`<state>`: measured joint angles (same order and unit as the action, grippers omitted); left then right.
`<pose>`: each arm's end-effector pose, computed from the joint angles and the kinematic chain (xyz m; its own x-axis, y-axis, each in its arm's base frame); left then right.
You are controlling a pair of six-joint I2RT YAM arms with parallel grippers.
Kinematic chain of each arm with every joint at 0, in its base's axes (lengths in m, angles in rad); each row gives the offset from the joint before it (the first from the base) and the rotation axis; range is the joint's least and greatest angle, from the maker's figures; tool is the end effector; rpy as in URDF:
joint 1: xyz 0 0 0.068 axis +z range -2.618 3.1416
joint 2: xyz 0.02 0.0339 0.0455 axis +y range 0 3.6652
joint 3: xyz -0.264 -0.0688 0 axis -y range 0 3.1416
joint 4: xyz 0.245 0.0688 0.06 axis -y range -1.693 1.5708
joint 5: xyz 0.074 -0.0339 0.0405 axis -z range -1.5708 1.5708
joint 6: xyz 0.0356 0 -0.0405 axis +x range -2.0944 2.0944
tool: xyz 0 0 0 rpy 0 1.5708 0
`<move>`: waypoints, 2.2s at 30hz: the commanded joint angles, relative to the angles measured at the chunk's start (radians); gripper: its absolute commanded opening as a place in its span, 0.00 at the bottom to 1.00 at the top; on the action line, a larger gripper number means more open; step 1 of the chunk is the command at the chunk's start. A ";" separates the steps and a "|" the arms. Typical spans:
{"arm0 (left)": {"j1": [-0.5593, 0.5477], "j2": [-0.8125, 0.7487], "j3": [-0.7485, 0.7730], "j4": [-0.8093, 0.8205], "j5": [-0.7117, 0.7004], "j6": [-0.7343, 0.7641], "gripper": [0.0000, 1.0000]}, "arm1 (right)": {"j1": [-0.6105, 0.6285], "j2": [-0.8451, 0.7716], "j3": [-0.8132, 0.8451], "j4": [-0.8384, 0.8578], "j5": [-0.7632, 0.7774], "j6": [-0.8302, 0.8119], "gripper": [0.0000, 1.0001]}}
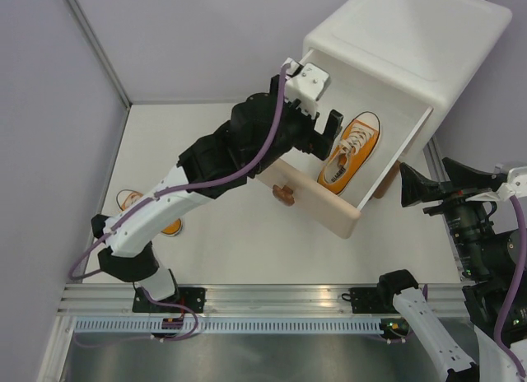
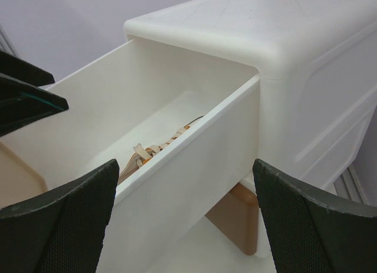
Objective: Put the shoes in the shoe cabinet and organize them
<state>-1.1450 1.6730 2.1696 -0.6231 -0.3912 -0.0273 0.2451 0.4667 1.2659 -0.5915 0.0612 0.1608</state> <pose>0.1527 -0.3039 0.5321 -0.0708 0.0950 -0.9930 0.6840 0.7292 0.0210 0.0192 0.0026 0.4723 0.1680 0.2067 -0.9639 -0.2138 0.9621 0.1691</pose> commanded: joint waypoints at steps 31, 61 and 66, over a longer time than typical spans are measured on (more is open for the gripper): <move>0.720 -0.464 -0.631 -0.006 -0.040 -0.286 1.00 | 0.005 0.012 -0.042 0.045 -0.047 0.003 0.98; 1.145 -0.673 -1.493 0.036 -0.029 -0.721 0.91 | 0.005 -0.051 -0.164 0.078 -0.052 -0.035 0.98; 1.234 -0.687 -1.550 0.031 0.034 -0.810 0.84 | 0.020 -0.060 -0.180 0.078 -0.034 -0.053 0.98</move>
<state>0.0624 1.0164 0.6498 -0.6178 -0.4030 -0.7296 0.2520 0.4114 1.1019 -0.4870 0.0177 0.1429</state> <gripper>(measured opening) 0.854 0.979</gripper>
